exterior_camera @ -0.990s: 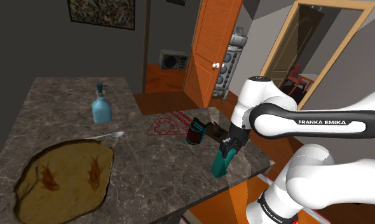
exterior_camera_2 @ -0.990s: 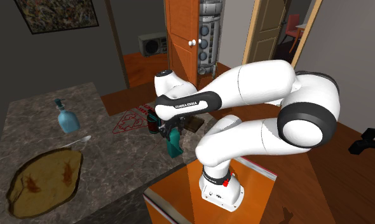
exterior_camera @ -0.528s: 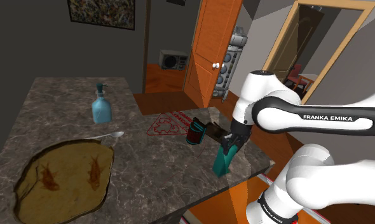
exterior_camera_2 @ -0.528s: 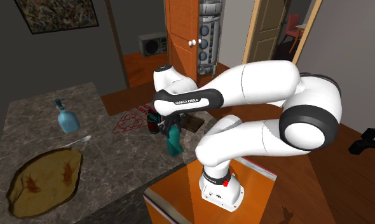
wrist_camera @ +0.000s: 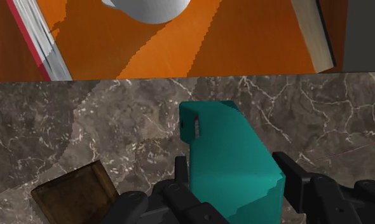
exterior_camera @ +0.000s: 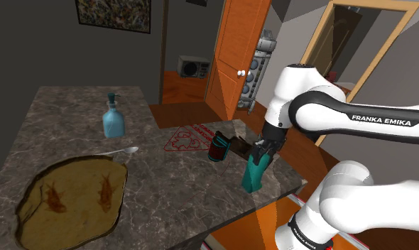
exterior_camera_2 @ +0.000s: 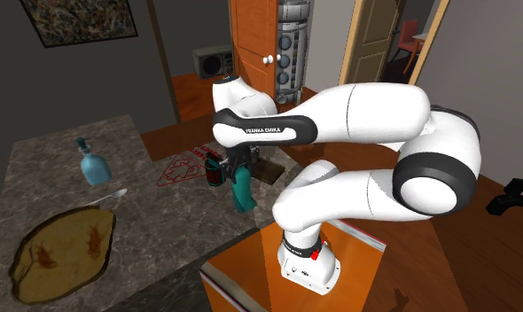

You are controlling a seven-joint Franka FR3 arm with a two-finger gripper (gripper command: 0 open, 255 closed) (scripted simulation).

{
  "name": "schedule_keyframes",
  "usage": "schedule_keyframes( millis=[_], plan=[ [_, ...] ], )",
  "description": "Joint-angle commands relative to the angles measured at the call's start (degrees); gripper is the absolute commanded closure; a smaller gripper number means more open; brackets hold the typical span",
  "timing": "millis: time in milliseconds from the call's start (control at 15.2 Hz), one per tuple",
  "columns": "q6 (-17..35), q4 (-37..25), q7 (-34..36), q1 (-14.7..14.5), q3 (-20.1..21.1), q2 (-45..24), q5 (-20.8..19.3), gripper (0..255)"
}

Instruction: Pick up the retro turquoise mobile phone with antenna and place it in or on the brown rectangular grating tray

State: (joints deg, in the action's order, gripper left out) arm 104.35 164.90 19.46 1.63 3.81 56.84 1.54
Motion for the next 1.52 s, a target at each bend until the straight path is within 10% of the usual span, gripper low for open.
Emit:
schedule_keyframes(
  millis=[0,660,1452],
  plan=[
    [-1.9,-1.4,0.0,0.0,0.0,0.5,0.0,255],
    [-9.3,-8.7,-0.1,0.2,-0.4,0.6,-0.4,255],
    [-2.8,-22.9,-14.0,6.8,-13.8,-19.2,-10.5,255]
  ],
)
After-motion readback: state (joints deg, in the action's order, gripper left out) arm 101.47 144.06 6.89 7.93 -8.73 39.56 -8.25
